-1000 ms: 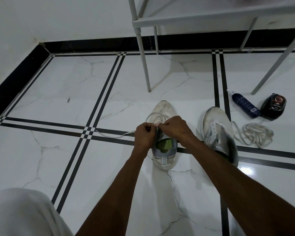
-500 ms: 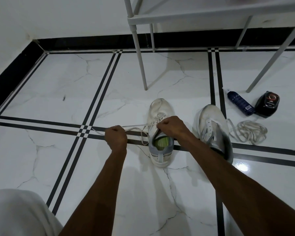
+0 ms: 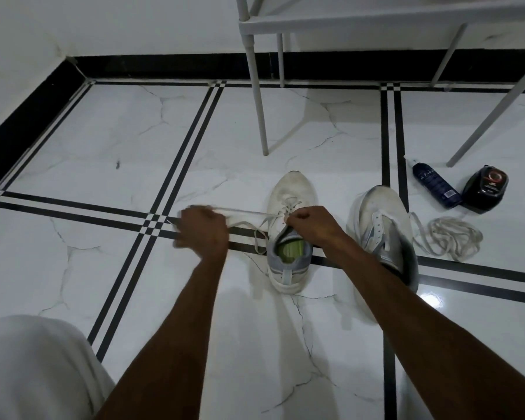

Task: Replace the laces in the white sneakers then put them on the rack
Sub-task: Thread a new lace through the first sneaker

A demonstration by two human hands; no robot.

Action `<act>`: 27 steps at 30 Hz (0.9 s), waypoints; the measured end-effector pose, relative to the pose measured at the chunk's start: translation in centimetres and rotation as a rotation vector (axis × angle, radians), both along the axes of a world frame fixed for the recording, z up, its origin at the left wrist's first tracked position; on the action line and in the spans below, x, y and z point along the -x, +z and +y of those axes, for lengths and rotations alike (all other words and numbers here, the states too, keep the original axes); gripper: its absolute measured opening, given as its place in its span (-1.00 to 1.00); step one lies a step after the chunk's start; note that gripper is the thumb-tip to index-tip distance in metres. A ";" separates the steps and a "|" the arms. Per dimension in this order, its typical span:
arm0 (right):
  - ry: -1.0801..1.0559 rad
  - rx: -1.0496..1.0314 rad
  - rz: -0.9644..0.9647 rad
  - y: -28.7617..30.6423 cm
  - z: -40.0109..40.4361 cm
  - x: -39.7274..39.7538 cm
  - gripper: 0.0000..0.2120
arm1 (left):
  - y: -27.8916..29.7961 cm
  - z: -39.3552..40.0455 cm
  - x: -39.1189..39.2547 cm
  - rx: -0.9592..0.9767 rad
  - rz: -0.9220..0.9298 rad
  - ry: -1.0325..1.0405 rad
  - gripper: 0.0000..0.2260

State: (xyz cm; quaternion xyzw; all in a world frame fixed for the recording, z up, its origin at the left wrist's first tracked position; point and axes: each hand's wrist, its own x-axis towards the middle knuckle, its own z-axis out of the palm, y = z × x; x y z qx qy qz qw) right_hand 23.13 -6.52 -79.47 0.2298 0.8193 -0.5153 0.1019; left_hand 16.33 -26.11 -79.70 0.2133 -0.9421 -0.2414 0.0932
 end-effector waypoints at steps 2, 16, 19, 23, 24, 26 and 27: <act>0.004 -0.013 0.002 -0.1 0.0 0.0 -0.80 | 0.0 -1.8 0.2 0.024 -0.017 0.165 -0.82; -0.021 0.060 0.013 -0.6 0.2 0.0 -0.81 | 0.6 -0.3 -0.5 -0.091 -0.088 0.015 -0.90; -0.024 0.069 0.007 -0.4 0.2 0.2 -0.83 | 0.1 0.0 -0.9 -0.147 0.004 -0.216 -0.68; -0.022 0.052 0.003 -0.5 0.3 0.3 -0.84 | -1.1 3.5 -2.6 -0.122 -0.020 -0.719 -0.90; -0.022 0.046 0.007 -0.4 0.2 0.3 -0.84 | -1.2 3.8 -2.8 -0.094 -0.039 -0.721 -0.94; -0.026 0.059 0.007 -0.6 0.1 0.3 -0.86 | -1.2 3.5 -2.8 -0.089 -0.018 -0.625 -0.91; -0.028 0.067 0.004 -0.7 -0.1 0.2 -0.87 | -1.3 3.1 -2.6 -0.131 -0.003 -0.589 -0.90</act>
